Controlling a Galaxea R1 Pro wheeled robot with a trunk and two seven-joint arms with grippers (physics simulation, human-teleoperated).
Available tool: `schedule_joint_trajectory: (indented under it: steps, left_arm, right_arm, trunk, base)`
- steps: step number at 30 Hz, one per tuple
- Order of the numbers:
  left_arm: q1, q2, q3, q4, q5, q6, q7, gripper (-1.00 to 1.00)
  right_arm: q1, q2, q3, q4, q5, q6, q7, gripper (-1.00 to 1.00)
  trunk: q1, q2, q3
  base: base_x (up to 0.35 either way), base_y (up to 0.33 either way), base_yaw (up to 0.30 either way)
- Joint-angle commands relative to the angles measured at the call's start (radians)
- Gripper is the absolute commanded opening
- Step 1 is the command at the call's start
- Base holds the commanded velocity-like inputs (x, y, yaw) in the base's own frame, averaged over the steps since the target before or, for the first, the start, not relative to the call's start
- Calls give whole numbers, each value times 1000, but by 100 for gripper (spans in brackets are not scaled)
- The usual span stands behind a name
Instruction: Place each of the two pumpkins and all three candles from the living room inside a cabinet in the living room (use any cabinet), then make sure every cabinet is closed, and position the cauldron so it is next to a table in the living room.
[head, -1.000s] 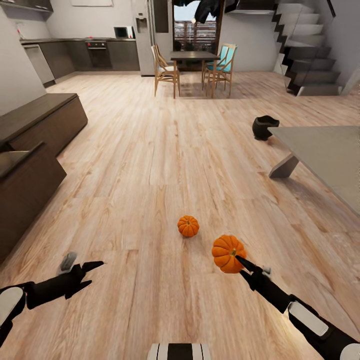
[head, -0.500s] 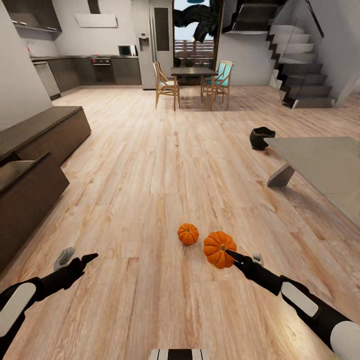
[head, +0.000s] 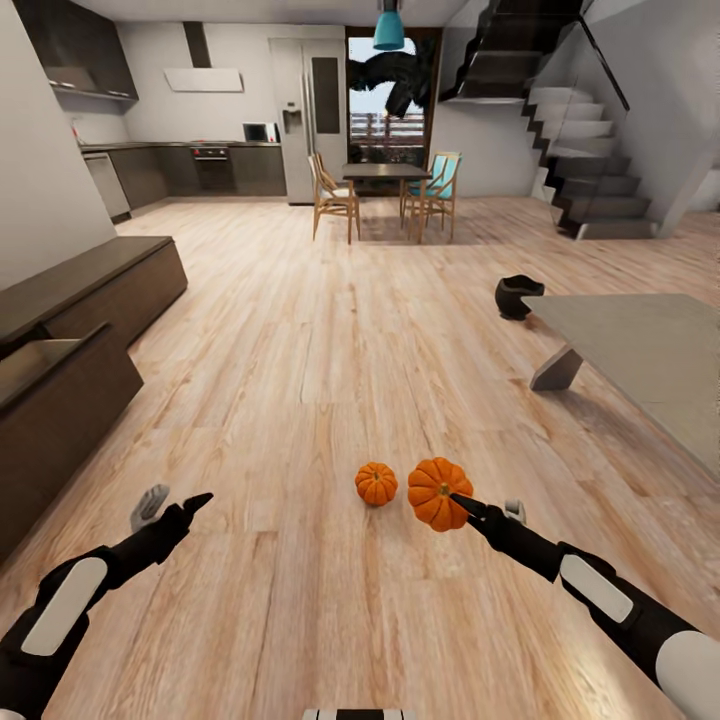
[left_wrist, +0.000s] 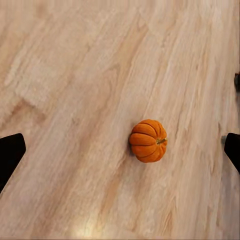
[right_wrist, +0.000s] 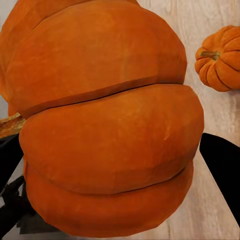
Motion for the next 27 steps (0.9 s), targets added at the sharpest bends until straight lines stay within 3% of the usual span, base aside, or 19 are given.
schedule_joint_trajectory:
  steps: [1,6,10,16,18,22,27]
  left_arm:
    - [-2,-5,-1,16,0,3,-3,100]
    - [-4,-13,-4,34,-3,-2,-3,100]
    - [-4,-19,-4,35,-4,-24,-2,100]
    - [-4,-21,-4,35,-2,-31,-1,100]
    - [-4,-23,-5,35,-2,-31,-2,100]
    - [-4,-32,-6,35,-3,-32,-3,100]
    - [-4,-35,-7,35,-2,-32,-3,100]
  right_arm:
    - [-1,-2,5,-1,-10,2,6,-100]
    - [-1,-1,5,-1,-10,-4,11,-100]
    - [-1,1,7,3,-8,-7,-23,-100]
    - [-45,10,18,-2,-3,28,-302,-100]
    - [-58,31,21,-5,17,39,-335,-100]
    - [-82,106,22,-49,120,120,-323,-100]
    - [-88,132,22,-113,149,179,-180,-100]
  trunk:
    - [-1,0,3]
    - [-3,1,22]
    - [-5,2,38]
    - [-7,3,61]
    - [-8,4,69]
    - [-10,5,84]
    - [-12,6,104]
  base:
    - [0,0,0]
    - [0,0,0]
    - [0,0,0]
    - [0,0,0]
    - [0,0,0]
    - [0,0,0]
    - [0,0,0]
